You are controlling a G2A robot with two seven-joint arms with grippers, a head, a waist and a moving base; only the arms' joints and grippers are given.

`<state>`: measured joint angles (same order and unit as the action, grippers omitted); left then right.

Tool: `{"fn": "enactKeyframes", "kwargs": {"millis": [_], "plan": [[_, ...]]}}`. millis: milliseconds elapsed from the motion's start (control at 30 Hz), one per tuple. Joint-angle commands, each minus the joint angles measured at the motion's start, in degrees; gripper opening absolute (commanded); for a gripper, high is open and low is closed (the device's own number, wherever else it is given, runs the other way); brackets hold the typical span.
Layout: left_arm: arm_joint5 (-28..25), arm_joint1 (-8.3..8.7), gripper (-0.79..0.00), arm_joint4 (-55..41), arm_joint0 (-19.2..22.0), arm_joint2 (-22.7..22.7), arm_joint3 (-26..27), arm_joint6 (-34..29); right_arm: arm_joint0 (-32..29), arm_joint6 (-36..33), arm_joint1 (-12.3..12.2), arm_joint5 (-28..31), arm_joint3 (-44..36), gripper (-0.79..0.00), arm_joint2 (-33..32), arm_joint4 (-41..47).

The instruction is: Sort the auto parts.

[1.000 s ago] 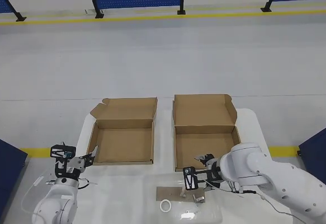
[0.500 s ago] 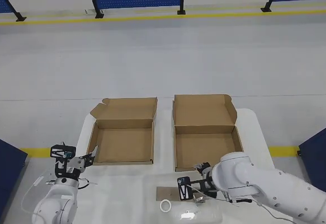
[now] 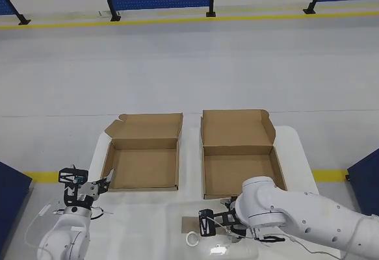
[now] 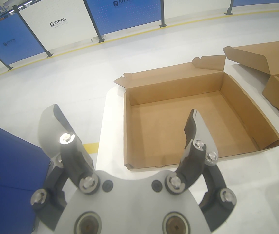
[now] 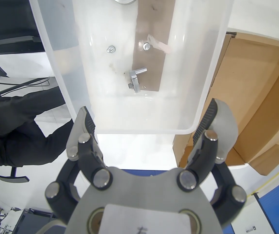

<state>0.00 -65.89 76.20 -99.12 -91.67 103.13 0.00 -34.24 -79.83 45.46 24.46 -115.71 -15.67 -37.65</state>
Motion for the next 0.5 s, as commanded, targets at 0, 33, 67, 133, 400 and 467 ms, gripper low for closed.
{"fn": "enactKeyframes", "kwargs": {"millis": [0,33,67,133,400,467], "plan": [[0.0,0.0,0.0,0.0,0.0,0.0,0.0,0.0,0.0,0.0,0.0,0.0,0.0,0.0,0.0,0.0],[0.0,0.0,0.0,0.0,0.0,0.0,0.0,0.0,0.0,0.0,0.0,0.0,0.0,0.0,0.0,0.0],[0.0,0.0,0.0,0.0,0.0,0.0,0.0,0.0,0.0,0.0,0.0,0.0,0.0,0.0,0.0,0.0],[0.0,0.0,0.0,0.0,0.0,0.0,0.0,0.0,0.0,0.0,0.0,0.0,0.0,0.0,0.0,0.0],[0.0,0.0,0.0,0.0,0.0,0.0,0.0,0.0,-3.0,3.6,0.5,0.9,0.5,0.0,1.1,-4.6],[0.0,0.0,0.0,0.0,0.0,0.0,0.0,0.0,-3.8,3.8,0.5,0.7,0.9,0.0,1.3,-5.4]]}}
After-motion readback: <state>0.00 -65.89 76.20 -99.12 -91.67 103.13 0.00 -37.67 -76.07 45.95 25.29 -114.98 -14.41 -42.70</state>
